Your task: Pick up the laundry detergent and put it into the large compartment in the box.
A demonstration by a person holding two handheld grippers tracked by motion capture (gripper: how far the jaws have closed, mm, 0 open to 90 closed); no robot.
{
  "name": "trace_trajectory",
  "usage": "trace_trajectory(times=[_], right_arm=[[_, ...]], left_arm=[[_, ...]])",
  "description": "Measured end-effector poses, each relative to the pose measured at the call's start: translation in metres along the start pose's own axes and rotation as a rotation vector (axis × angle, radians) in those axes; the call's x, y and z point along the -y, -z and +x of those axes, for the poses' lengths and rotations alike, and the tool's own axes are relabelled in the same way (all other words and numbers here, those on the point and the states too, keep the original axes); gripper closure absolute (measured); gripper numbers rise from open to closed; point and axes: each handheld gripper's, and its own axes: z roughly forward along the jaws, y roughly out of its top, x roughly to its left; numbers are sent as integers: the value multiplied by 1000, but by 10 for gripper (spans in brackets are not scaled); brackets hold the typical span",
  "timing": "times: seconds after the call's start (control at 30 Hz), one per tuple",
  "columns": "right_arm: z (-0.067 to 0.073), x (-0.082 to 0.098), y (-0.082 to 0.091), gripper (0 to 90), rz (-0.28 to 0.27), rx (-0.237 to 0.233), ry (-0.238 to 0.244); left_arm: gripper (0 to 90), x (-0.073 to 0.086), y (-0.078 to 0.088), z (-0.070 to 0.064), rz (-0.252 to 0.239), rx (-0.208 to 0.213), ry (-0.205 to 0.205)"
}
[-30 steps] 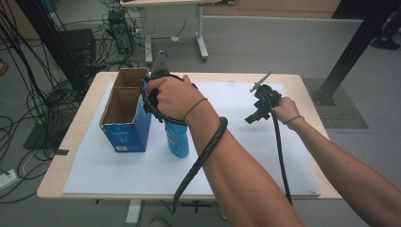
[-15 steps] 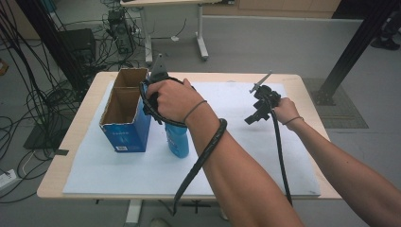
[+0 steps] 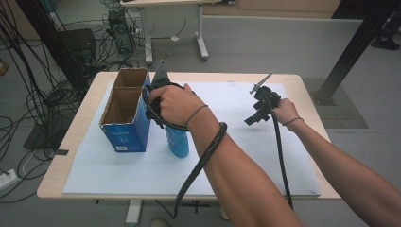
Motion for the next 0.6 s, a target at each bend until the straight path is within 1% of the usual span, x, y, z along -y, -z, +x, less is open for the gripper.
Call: trace_trajectory(times=[0.03, 0.1, 0.17, 0.3, 0.37, 0.43, 0.5, 0.57, 0.6], right_arm=[[0, 1, 0, 34, -1, 0, -2], [-1, 2, 0, 34, -4, -1, -1], [-1, 2, 0, 33, -3, -1, -1], [-1, 3, -2, 34, -3, -5, -6], [-1, 4, -3, 34, -4, -5, 1], [-1, 4, -4, 34, -3, -8, 3], [-1, 4, -5, 33, 1, -7, -1], [-2, 5, -5, 35, -1, -11, -2], [-2, 5, -5, 33, -1, -9, -1]], left_arm=[[64, 1, -1, 0, -4, 1, 3], [64, -1, -5, 0, 2, 3, 0], [66, -1, -6, -1, 0, -2, 3], [75, -2, -13, -2, 7, -11, 5], [75, -4, -19, -2, 19, -13, 4], [77, -4, -21, -2, 19, -15, 7], [99, -3, -22, -1, 14, -16, 12], [100, -5, -23, -2, 19, -29, 10], [107, -5, -22, -1, 14, -28, 13]])
